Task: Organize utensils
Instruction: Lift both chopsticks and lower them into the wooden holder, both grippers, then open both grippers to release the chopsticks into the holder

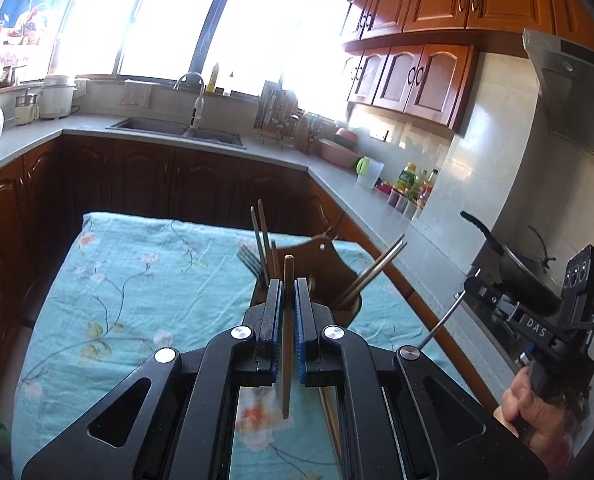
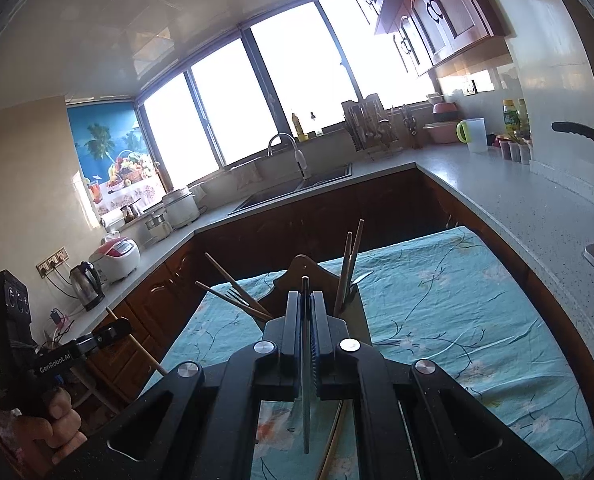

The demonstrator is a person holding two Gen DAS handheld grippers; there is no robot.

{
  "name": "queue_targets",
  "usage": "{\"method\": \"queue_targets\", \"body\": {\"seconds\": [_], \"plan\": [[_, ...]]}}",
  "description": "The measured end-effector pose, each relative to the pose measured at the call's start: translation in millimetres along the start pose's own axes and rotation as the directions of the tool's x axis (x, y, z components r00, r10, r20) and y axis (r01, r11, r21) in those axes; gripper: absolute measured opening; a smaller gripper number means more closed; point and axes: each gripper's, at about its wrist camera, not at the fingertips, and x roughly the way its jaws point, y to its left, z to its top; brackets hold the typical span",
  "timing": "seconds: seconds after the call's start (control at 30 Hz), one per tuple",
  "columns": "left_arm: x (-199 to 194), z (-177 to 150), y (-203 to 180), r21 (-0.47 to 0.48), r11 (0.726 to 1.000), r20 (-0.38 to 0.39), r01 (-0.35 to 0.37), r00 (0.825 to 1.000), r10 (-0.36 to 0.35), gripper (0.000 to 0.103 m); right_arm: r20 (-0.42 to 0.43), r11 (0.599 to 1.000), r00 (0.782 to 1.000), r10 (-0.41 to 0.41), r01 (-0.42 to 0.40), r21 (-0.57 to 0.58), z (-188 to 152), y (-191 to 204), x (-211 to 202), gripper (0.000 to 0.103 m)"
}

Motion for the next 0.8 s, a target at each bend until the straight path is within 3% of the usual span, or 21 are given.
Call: {"method": "queue_targets", "body": {"seconds": [0.27, 0.5, 0.8], "plan": [[3.6, 40.4, -9.3, 0.009, 1.0, 0.098, 0.008, 0.995, -0.009, 0.005, 0.07, 1.0, 0.997, -0.01, 0.012, -0.022, 29.4, 5.9, 6.7, 0.004], [17.4, 78.4, -20.8, 0.024, 1.0, 0.194, 0.016, 0.981, -0.02, 0.005, 0.156, 0.998, 0.987, -0.028, 0.036, -0.047, 63.2, 13.4, 16.8, 0.004], [61.2, 85.8, -16.9, -0.011, 0.999, 0.227, -0.038, 0.973, 0.039, 0.005, 0.206, 0.996, 0.977, -0.05, 0.063, -0.061, 78.0, 15.0, 41.5, 0.004]]}}
